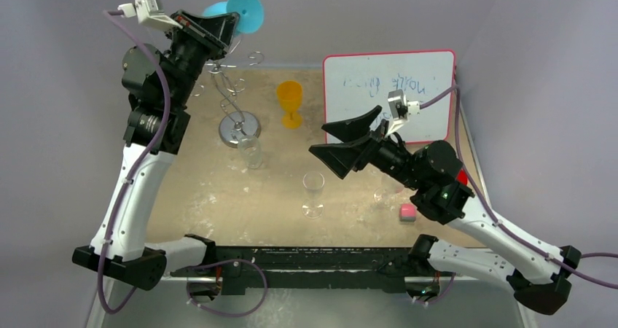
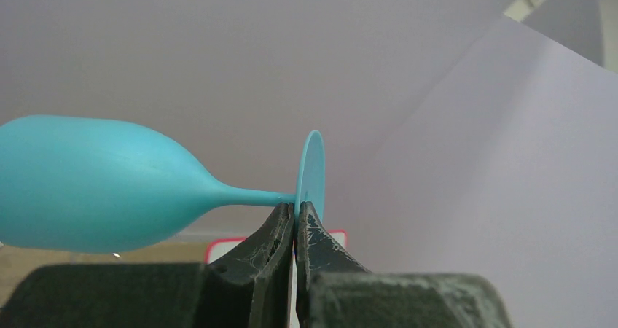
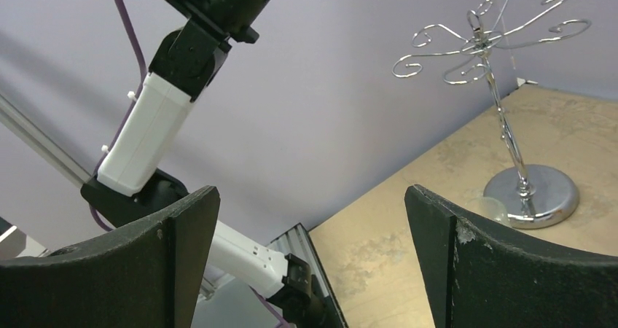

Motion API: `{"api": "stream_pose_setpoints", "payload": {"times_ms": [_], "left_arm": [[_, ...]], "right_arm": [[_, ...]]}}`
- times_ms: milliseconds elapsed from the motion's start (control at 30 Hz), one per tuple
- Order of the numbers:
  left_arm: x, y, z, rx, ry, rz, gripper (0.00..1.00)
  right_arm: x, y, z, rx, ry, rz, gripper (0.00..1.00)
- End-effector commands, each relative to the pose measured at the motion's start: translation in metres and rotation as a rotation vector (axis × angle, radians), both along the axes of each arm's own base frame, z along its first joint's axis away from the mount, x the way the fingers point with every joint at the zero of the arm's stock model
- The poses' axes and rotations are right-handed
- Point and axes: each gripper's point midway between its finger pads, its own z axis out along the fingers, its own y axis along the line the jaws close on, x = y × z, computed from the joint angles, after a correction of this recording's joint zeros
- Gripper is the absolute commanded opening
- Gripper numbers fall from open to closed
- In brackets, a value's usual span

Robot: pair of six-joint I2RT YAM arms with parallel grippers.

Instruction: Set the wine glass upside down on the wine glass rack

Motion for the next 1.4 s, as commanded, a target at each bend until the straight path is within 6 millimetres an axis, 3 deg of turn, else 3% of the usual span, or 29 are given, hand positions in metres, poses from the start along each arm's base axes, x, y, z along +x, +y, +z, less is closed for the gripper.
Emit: {"api": "stream_pose_setpoints", "payload": {"times_ms": [0, 133, 267, 667, 767, 933, 1100, 1367], "left_arm": [[0.028, 0.053, 0.008, 0.035, -0.008, 0.343, 0.00], [0.042, 0.079, 0.006, 0.094, -0.007, 0.492, 0.00], [0.063, 0.108, -0.011, 0.103, 0.058, 0.586, 0.00], [0.111, 0.203, -0.042, -0.096, 0.112, 0.557, 0.00], [0.121, 0.209, -0.051, -0.174, 0.130, 0.496, 0.00], [0.135, 0.201, -0.076, -0.198, 0.197, 0.408, 0.00], [0.138, 0.197, -0.098, -0.210, 0.255, 0.363, 0.00], [0.139, 0.202, -0.116, -0.221, 0.325, 0.362, 0.00]], "right_arm": [[-0.001, -0.012, 0.013, 0.026, -0.034, -0.043, 1.00], [-0.001, -0.015, 0.014, -0.003, -0.044, -0.054, 1.00], [-0.001, -0.017, 0.015, -0.010, -0.052, -0.062, 1.00], [-0.002, -0.013, 0.009, -0.034, -0.040, -0.041, 1.00], [-0.002, -0.016, 0.012, -0.035, -0.042, -0.055, 1.00], [-0.001, -0.017, 0.013, -0.029, -0.045, -0.064, 1.00], [0.000, -0.015, 0.008, -0.037, -0.039, -0.057, 1.00], [0.000, -0.020, 0.011, -0.030, -0.043, -0.077, 1.00]]}}
